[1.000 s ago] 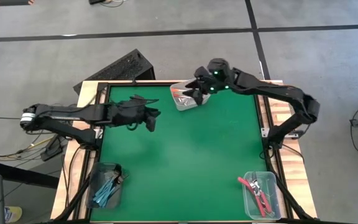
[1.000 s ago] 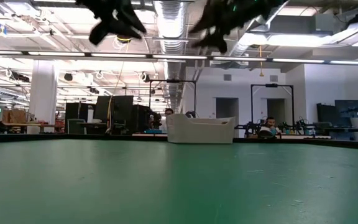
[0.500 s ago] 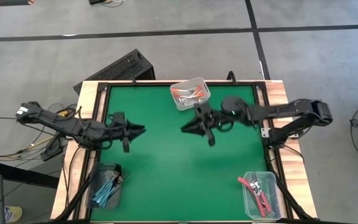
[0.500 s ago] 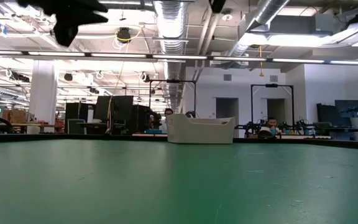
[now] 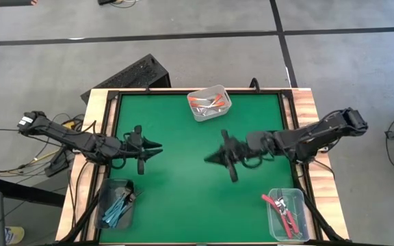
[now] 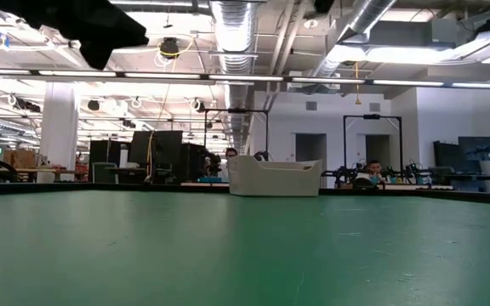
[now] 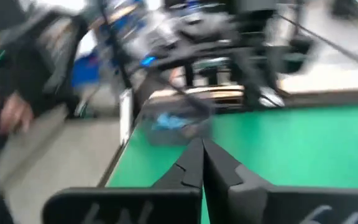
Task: Sort silverware by color (type)
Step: Return to Home Position
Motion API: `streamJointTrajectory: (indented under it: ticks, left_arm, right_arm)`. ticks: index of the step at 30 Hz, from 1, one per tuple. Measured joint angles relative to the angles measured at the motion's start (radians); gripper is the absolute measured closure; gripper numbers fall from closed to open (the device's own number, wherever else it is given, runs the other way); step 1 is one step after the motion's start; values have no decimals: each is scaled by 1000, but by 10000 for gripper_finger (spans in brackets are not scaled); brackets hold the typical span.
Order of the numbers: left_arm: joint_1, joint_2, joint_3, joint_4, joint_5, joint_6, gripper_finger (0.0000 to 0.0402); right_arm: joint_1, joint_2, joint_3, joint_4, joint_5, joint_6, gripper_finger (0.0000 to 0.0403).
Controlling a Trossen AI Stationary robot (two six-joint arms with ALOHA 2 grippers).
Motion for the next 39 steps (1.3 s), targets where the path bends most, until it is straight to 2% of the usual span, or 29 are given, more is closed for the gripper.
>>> streamJointTrajectory:
  ticks: [2, 4, 7, 9, 12, 14, 17, 21, 26, 29, 33, 36, 39]
  left_arm:
    - [1, -1, 0, 41, 29, 47, 322]
    - [1, -13, 2, 74, 72, 101, 322]
    - [1, -29, 28, 101, 100, 211, 322]
    - [1, -47, 44, 99, 82, 249, 322]
    - [2, -77, 54, 98, 27, 287, 322]
    - [2, -95, 50, 97, 25, 330, 322]
    - [2, -104, 16, 126, 45, 343, 322]
    - [1, -98, -79, 242, 98, 293, 322]
    - [2, -102, -149, 370, 63, 261, 322]
    - [5, -150, -151, 343, 10, 324, 322]
    - [5, -276, -151, 276, -71, 356, 322]
    - [5, -377, -151, 155, -78, 349, 327]
    - [5, -449, -151, 16, -77, 302, 349]
  right_arm:
    - [44, -25, -1, -16, -3, -110, 393]
    - [67, -70, 2, -31, -3, -131, 391]
    - [83, -157, 2, -122, 57, -142, 379]
    - [85, -221, 1, -213, 90, -175, 378]
    - [76, -315, 2, -292, 94, -228, 385]
    - [59, -373, -1, -339, 97, -263, 390]
    - [30, -455, -70, -307, 103, -271, 390]
    - [3, -588, -253, -184, 93, -231, 388]
    - [-21, -736, -485, 13, 79, -138, 388]
    - [-28, -824, -564, 30, 82, -107, 387]
    - [-27, -956, -609, -23, 119, -111, 387]
    - [-27, -1066, -629, -86, 127, -134, 387]
    - [-27, -1166, -671, -113, 129, -142, 387]
